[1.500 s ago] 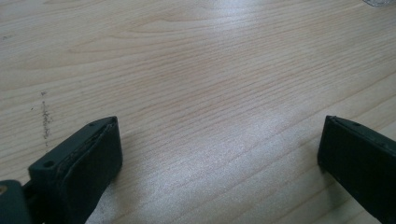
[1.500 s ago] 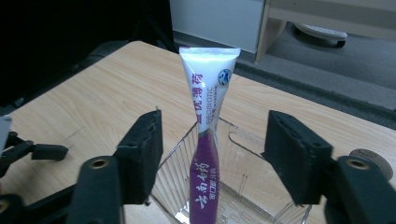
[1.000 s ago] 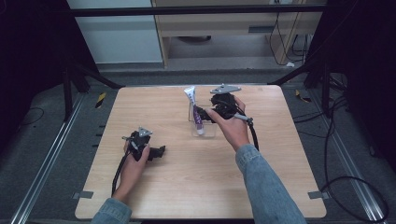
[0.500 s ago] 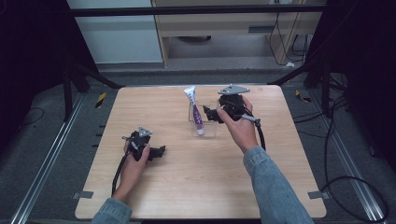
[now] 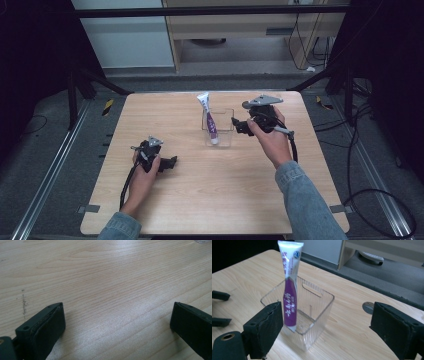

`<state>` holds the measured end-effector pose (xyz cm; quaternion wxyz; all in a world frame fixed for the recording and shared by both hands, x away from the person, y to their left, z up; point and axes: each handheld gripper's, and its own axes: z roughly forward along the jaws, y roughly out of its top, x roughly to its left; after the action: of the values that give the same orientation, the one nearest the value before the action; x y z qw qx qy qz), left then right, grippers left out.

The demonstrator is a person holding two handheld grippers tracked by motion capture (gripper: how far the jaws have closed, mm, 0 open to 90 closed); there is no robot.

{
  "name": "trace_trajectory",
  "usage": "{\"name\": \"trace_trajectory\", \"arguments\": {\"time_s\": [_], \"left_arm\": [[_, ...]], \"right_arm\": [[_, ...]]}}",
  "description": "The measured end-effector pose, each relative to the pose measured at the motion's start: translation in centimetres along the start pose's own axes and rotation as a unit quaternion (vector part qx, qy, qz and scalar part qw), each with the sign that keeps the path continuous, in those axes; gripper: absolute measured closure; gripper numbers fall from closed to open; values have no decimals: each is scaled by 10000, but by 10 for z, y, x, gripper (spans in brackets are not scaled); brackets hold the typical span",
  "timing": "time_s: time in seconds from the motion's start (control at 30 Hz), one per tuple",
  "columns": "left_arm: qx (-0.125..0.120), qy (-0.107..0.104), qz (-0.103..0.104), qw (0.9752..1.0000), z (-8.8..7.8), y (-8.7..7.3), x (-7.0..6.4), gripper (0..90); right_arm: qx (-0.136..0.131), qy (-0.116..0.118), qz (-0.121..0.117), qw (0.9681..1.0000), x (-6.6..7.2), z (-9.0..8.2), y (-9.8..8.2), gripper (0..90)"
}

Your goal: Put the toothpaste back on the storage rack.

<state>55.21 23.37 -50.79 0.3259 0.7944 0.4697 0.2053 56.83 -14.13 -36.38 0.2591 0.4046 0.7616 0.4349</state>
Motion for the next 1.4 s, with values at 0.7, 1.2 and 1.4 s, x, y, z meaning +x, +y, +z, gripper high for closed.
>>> {"name": "trace_trajectory", "arguments": {"time_s": [0.7,1.2,1.4], "left_arm": [[-1,-1,-14,10000,0,0,0,0],[0,-18,10,10000,0,0,0,0],[-16,-18,-11,10000,0,0,0,0]], "right_arm": [[359,-417,160,9984,-46,-20,-68,118],[503,-648,573,9950,-71,-21,-101,115],[644,-696,645,9934,-76,-12,-116,116]]}}
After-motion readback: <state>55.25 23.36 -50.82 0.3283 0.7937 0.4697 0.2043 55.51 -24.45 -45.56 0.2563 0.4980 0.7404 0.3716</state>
